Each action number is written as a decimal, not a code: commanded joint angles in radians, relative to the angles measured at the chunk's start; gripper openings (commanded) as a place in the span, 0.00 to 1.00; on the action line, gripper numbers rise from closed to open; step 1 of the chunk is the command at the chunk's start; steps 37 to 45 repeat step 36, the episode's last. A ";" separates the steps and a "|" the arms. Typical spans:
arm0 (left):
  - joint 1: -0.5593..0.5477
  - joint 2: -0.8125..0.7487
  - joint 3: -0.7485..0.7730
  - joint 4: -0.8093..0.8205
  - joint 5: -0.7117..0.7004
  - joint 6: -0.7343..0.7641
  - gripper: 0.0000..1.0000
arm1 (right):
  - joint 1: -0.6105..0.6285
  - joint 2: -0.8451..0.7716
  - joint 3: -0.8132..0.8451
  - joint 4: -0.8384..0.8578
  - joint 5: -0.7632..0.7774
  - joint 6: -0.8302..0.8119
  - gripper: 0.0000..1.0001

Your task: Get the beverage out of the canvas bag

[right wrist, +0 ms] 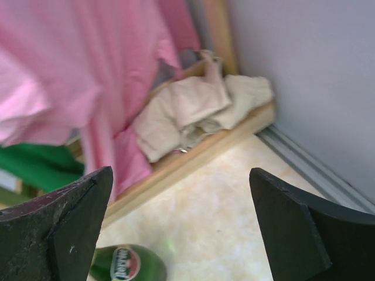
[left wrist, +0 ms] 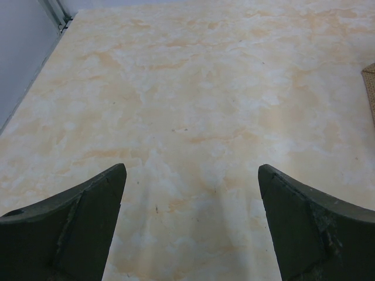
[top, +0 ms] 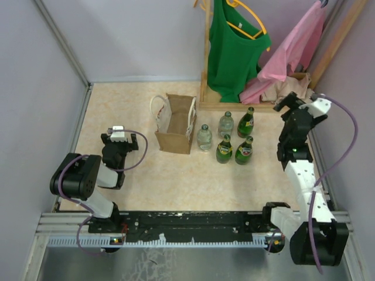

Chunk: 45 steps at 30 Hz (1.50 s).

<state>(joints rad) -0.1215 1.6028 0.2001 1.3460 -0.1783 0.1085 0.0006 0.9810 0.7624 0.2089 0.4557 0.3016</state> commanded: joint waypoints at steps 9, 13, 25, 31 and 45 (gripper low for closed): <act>0.006 -0.001 0.015 0.007 0.011 -0.010 1.00 | -0.123 -0.094 -0.041 -0.358 0.194 0.247 0.99; 0.006 -0.002 0.015 0.007 0.012 -0.009 1.00 | -0.124 -0.128 -0.084 -0.425 0.198 0.264 0.99; 0.006 -0.001 0.015 0.007 0.013 -0.009 1.00 | -0.123 -0.139 -0.070 -0.546 0.258 0.324 0.99; 0.006 -0.001 0.015 0.007 0.013 -0.010 1.00 | -0.123 -0.153 -0.069 -0.545 0.266 0.326 0.99; 0.005 -0.001 0.015 0.007 0.012 -0.009 1.00 | -0.123 -0.101 -0.047 -0.569 0.265 0.343 0.99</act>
